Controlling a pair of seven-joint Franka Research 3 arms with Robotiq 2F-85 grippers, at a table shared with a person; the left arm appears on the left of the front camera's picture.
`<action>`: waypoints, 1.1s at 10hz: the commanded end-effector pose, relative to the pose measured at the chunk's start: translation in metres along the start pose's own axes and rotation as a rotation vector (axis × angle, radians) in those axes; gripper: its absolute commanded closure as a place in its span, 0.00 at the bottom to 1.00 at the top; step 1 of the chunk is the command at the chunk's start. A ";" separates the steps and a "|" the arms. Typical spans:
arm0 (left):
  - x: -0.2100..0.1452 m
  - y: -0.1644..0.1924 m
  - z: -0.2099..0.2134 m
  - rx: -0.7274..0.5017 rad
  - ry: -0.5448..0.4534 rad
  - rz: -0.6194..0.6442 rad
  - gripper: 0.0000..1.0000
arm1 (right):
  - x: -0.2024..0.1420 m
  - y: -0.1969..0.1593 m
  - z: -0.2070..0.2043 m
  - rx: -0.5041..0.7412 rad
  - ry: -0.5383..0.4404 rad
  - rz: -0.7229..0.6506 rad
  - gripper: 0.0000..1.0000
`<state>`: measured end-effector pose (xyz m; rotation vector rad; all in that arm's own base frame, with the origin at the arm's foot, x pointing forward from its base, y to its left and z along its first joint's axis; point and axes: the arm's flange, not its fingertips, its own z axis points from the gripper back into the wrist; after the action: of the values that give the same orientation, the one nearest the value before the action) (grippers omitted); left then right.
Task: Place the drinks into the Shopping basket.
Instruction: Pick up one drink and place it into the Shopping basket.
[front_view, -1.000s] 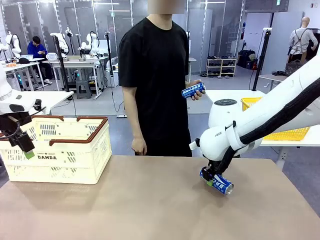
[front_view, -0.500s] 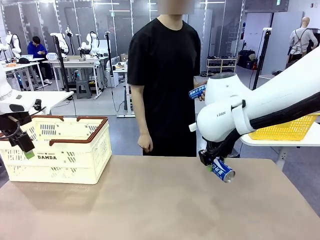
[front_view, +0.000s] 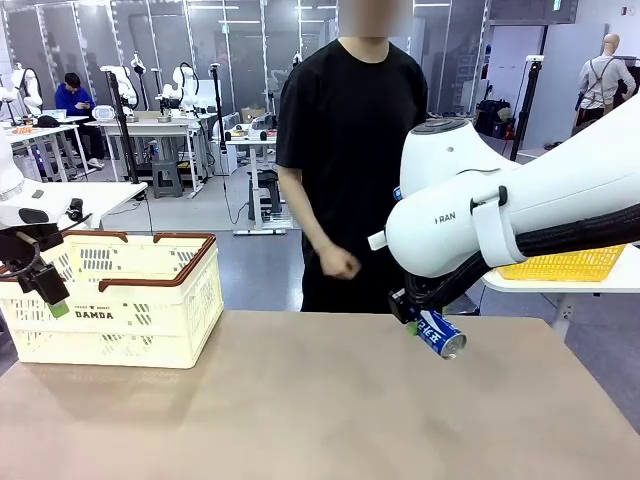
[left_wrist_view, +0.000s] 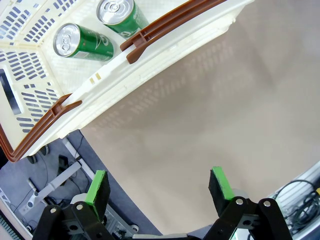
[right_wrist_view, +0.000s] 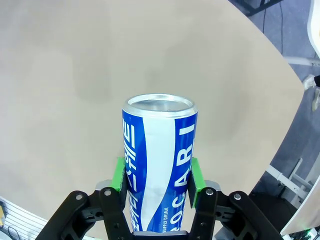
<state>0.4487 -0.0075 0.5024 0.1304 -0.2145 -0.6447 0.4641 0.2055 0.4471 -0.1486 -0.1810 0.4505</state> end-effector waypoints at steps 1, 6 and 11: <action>0.001 -0.001 0.002 0.006 -0.001 0.012 0.00 | 0.006 0.018 -0.001 -0.002 -0.021 -0.009 0.62; 0.001 -0.001 0.002 0.006 -0.001 0.012 0.00 | 0.046 0.079 -0.009 0.043 -0.064 0.035 0.62; 0.001 -0.001 0.002 0.006 -0.001 0.012 0.00 | 0.084 0.117 -0.050 0.067 -0.055 0.022 0.62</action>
<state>0.4487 -0.0078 0.5024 0.1304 -0.2147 -0.6452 0.4905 0.3317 0.3912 -0.0497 -0.1833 0.5153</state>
